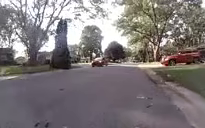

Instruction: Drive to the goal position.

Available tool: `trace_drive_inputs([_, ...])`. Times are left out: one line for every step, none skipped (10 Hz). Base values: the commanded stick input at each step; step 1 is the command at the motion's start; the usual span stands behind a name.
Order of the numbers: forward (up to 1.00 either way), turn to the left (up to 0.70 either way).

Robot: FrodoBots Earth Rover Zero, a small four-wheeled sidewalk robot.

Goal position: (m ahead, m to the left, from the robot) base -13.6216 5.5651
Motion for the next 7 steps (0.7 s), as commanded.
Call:
trace_drive_inputs([0.00,0.85])
trace_drive_inputs([0.00,0.85])
trace_drive_inputs([0.00,0.85])
trace_drive_inputs([0.00,0.85])
trace_drive_inputs([0.00,0.85])
trace_drive_inputs([0.00,0.85])
trace_drive_inputs([0.00,0.85])
